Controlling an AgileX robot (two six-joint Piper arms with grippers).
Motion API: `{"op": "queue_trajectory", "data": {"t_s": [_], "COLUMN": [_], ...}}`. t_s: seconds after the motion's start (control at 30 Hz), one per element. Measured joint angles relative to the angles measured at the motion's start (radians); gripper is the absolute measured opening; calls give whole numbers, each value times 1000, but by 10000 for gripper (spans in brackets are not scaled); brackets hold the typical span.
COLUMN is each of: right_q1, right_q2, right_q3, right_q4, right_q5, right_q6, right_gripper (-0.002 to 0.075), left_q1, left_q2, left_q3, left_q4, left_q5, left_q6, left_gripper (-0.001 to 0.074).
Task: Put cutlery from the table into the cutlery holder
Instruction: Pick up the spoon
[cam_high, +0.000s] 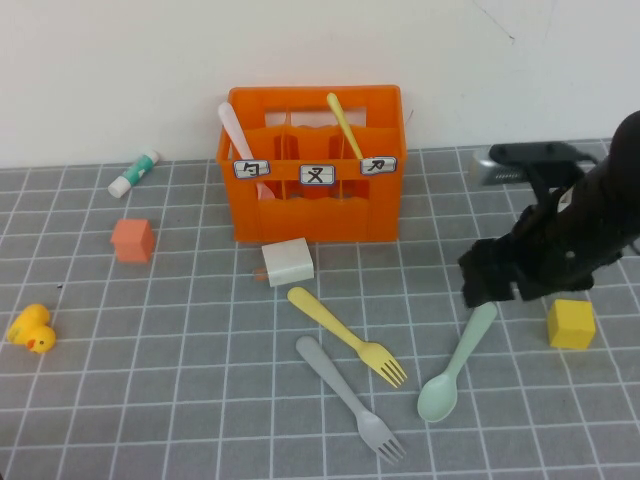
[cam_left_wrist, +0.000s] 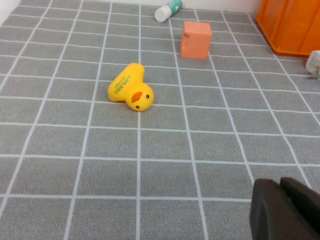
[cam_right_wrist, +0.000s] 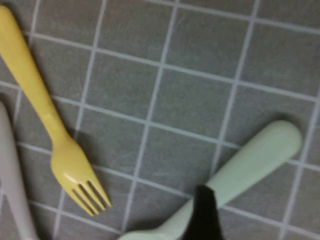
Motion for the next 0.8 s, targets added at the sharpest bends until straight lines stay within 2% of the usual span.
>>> {"op": "queue_trajectory", "data": {"t_s": [0.1, 0.37, 0.8], "right_q1": [8, 68, 68], "right_q2": [34, 125, 177], "right_q3": [-2, -2, -41], "right_q4": [43, 50, 40], "right_q5": [6, 18, 70], "right_q6": [6, 4, -48], "right_gripper": [538, 484, 481], "left_q1": [0, 0, 0], "left_q2": [0, 0, 0], "left_q3": [0, 0, 0], "left_q4": [0, 0, 0], "left_q5": [0, 0, 0], "left_q6": [0, 0, 0], "left_gripper": [-1, -1, -1]}}
